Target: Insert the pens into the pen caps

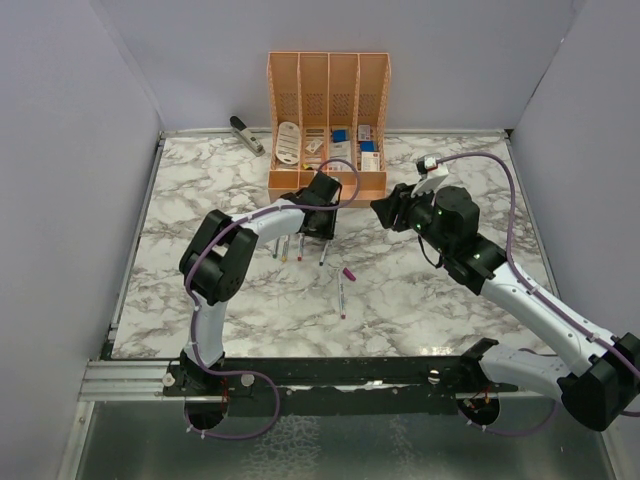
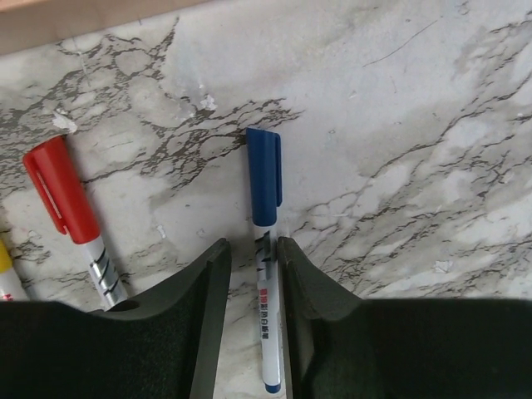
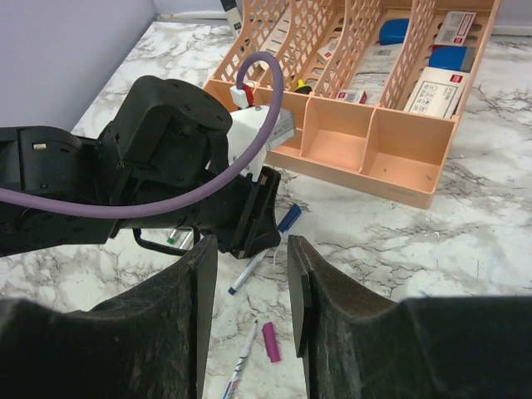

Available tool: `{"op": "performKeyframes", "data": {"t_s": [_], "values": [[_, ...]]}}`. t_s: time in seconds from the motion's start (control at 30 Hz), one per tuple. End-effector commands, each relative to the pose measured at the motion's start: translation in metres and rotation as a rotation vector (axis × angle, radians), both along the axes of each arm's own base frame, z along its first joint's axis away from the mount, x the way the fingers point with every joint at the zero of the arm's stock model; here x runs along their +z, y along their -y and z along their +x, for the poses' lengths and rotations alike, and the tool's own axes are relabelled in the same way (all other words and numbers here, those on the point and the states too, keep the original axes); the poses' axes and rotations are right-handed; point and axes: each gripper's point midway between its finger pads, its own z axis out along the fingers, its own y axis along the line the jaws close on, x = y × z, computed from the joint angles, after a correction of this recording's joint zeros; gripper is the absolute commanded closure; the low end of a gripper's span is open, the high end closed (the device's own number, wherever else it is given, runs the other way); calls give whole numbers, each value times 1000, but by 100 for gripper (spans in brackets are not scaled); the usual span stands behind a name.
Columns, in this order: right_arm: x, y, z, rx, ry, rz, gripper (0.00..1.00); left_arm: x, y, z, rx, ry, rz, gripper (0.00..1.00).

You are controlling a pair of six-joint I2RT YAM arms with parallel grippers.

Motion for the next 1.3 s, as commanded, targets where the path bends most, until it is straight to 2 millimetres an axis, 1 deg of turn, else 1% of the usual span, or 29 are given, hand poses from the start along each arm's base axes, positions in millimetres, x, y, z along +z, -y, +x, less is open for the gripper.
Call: {"op": "performKeyframes", "data": {"t_s": [0.0,0.07,0.17,0.3,0.4,0.53,0.7,0.73,0.77,0.83,0.87,0.9,1.0,1.27], "values": [[13,2,-1,-13,37,31,61,-14,-21,-4,25,-9,138,71],[14,2,-1,-10,39,32,61,-16,-27,-5,30,-8,171,76],[14,1,0,-8,38,31,61,-15,-37,-3,48,7,219,81],[17,0,1,-6,43,30,61,-13,-49,-1,72,30,275,85],[16,0,1,-4,43,25,61,-12,-57,0,84,43,311,85],[14,-1,1,-1,38,22,61,-11,-60,1,96,48,327,86],[14,-2,1,6,36,22,61,-13,-55,0,96,36,301,86],[15,-2,1,6,38,20,61,-13,-54,0,95,35,296,84],[14,-1,0,6,37,16,61,-12,-52,0,93,35,290,80],[16,-1,0,7,41,16,61,-11,-50,1,91,36,279,66],[16,-1,0,7,42,14,61,-11,-50,0,91,35,275,61],[16,-1,0,7,43,12,61,-10,-49,0,89,37,270,58],[15,-1,0,8,41,10,61,-7,-47,1,89,43,260,55],[17,-3,2,13,49,18,61,5,-42,5,76,65,241,55]]}}
